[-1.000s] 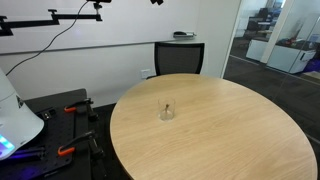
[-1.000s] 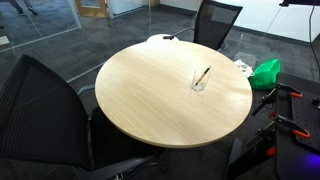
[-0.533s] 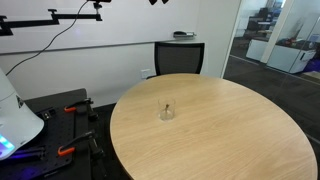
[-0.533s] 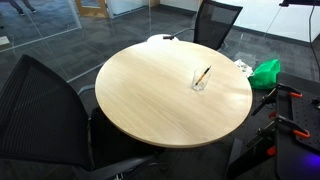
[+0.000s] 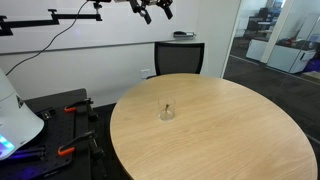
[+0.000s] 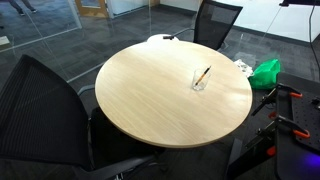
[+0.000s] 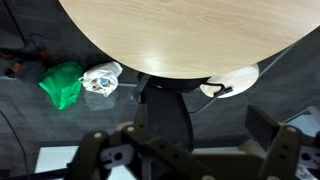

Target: Take the pen out of the glass

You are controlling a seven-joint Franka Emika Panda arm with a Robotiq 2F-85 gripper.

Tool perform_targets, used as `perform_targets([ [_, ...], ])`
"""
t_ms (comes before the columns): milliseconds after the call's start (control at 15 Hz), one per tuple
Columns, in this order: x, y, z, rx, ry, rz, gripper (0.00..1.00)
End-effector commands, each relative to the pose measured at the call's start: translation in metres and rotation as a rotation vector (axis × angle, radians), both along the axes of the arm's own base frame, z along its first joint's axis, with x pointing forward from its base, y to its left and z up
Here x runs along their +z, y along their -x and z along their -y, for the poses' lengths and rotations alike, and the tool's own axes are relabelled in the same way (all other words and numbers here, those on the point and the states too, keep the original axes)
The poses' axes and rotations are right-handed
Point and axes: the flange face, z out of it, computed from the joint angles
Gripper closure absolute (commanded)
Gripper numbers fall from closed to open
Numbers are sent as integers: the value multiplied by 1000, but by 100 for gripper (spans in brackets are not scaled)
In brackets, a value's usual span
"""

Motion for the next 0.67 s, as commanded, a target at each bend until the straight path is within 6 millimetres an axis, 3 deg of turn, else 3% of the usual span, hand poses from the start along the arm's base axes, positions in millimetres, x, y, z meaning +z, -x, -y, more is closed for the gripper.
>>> perform_targets([
  [0, -30, -31, -11, -196, -36, 26, 0],
  [333, -79, -65, -17, -426, -68, 89, 0],
  [600, -119, -87, -26, -467, -63, 56, 0],
])
